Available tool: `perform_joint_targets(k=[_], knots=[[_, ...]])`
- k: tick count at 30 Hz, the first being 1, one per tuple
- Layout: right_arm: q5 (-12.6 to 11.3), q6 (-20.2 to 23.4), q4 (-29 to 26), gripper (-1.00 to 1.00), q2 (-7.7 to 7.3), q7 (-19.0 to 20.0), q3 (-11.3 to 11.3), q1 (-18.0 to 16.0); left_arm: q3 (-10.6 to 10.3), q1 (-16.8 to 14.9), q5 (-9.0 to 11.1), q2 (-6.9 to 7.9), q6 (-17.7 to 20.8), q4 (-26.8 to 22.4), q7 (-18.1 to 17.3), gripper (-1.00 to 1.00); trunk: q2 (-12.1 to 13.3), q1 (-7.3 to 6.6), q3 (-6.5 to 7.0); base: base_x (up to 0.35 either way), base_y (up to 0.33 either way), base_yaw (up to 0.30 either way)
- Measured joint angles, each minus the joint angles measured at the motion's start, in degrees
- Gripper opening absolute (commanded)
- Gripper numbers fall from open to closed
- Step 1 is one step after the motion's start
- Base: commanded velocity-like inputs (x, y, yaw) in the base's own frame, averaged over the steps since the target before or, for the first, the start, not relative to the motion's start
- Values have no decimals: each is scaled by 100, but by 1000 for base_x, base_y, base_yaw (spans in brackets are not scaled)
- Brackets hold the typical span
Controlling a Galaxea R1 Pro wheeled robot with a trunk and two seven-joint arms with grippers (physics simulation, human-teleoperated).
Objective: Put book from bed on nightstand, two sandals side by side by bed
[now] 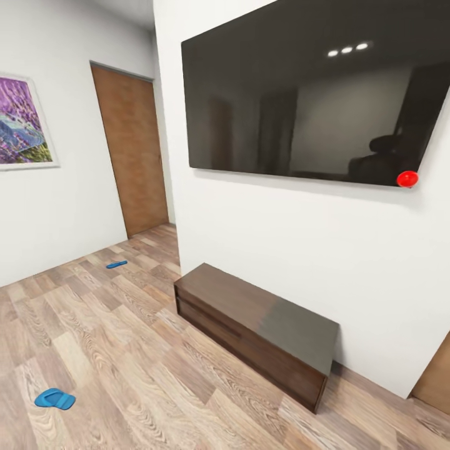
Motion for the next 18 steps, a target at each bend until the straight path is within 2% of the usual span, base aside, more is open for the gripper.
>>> perform_joint_targets(k=[9, 18], knots=[[15, 1, 4, 100, 11, -3, 3, 0, -6, 0, 5, -102, -148, 49, 1, 100, 0, 0, 0, 0, 0, 293], [16, -1, 5, 100, 21, -3, 10, 0, -12, 0, 5, -125, -154, 54, 1, 100, 0, 0, 0, 0, 0, 293]])
